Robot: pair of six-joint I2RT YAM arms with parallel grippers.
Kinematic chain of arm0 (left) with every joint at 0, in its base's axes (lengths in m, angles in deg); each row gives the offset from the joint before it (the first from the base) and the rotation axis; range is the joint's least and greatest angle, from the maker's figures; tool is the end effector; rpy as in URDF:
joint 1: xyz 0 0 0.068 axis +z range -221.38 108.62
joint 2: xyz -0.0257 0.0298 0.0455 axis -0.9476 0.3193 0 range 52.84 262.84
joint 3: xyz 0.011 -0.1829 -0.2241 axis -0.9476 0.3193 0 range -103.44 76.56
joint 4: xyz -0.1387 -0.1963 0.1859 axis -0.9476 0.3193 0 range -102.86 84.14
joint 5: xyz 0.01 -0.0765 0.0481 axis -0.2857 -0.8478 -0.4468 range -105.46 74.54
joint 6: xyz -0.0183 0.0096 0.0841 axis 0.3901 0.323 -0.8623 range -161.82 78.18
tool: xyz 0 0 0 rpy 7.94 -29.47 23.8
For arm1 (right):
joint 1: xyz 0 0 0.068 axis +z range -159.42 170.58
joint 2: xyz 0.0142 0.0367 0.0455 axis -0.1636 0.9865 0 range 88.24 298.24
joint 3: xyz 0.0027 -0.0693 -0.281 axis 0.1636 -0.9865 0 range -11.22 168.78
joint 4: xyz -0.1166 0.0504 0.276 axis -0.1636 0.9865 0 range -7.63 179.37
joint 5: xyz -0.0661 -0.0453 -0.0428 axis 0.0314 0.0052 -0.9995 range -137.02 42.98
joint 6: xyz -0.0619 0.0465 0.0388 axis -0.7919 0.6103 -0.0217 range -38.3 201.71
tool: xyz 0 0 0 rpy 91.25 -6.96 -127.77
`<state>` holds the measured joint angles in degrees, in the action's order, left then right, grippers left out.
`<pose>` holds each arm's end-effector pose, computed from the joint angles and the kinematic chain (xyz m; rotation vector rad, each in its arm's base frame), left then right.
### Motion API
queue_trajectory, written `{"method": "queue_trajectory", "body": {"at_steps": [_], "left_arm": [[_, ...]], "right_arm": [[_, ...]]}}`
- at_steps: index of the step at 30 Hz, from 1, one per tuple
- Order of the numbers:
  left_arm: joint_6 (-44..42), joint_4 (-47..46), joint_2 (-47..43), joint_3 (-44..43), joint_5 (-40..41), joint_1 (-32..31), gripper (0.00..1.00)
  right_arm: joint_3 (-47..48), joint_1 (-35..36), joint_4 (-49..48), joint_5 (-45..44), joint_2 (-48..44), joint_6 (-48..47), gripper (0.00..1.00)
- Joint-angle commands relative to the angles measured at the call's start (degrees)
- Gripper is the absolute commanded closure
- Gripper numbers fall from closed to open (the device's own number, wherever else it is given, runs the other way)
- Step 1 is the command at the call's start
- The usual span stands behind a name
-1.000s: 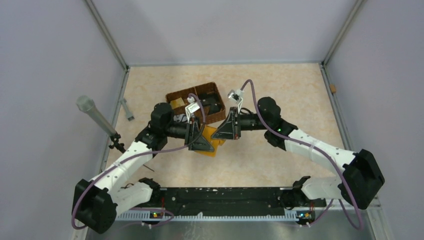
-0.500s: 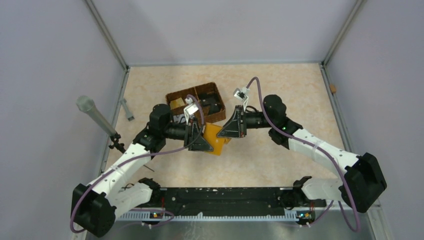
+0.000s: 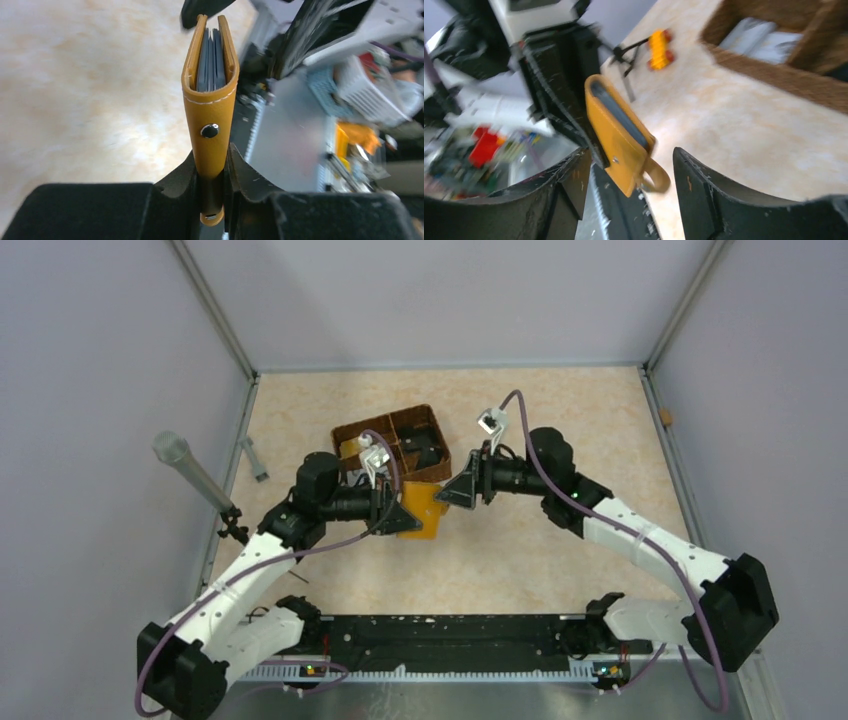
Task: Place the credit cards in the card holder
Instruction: Close the card holder.
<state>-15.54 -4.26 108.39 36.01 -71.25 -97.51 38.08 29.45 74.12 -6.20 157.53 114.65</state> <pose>0.2088 -0.1731 0.2814 0.6908 2.0027 -1.5293 0.2353 0.2539 0.3069 -0.6763 1.8782 1.4874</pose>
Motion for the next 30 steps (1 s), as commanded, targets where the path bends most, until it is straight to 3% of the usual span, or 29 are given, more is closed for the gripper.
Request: {"method": "queue_trajectory", "body": {"at_steps": [1,8,21,30], "left_arm": [[-7.84,9.51,-6.61,-3.78,22.43,0.03,1.0],[-7.98,11.63,-9.56,-3.39,33.85,0.07,1.0],[-8.0,12.24,-10.23,-3.35,32.62,0.03,1.0],[-8.08,12.32,-9.82,-3.41,32.1,0.03,1.0]], "right_arm": [[3.0,-0.11,8.03,-25.24,-6.42,1.1,0.35],[0.34,3.25,6.39,-35.27,-4.92,9.9,0.36],[2.9,8.66,-6.47,-30.25,9.14,16.62,0.49],[2.84,9.73,-11.3,-30.02,11.57,18.98,0.55]]}}
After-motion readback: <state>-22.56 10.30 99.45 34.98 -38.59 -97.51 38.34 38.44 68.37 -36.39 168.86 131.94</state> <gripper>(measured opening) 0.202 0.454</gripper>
